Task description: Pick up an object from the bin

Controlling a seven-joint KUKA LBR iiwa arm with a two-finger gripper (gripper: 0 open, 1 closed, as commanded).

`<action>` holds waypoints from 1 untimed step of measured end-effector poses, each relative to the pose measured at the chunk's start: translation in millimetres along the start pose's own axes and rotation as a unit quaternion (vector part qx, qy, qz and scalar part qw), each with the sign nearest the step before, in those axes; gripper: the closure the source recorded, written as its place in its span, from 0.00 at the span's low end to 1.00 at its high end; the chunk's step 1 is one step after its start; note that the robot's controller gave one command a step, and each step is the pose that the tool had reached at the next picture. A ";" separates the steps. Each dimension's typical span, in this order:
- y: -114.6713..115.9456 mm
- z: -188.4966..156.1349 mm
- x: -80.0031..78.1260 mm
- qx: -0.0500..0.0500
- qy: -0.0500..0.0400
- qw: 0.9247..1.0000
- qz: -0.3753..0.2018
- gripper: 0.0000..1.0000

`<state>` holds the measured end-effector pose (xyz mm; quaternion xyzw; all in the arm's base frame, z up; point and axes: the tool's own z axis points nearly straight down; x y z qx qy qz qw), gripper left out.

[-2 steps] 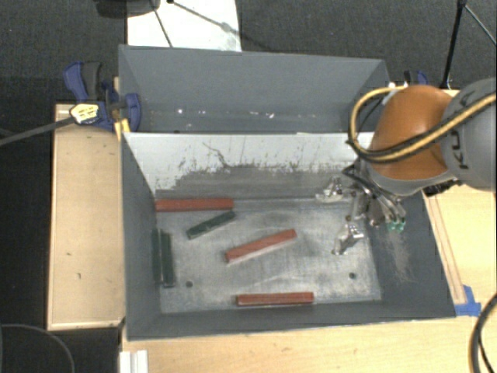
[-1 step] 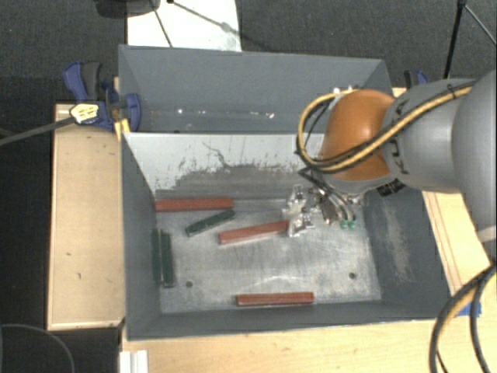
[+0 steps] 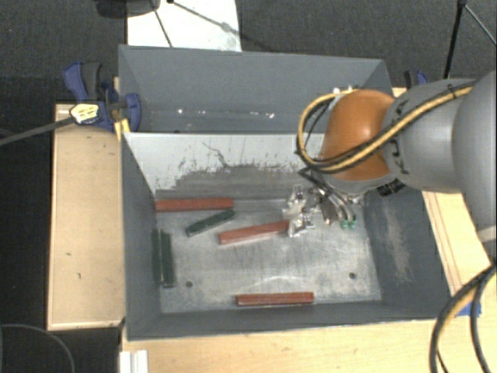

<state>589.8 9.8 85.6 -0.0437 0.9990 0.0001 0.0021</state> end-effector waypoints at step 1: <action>4.7 -135.2 9.5 0.000 0.001 1.000 0.017 1.00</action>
Offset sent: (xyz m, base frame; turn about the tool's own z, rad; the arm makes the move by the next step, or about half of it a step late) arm 0.0000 0.0000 0.0000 0.0000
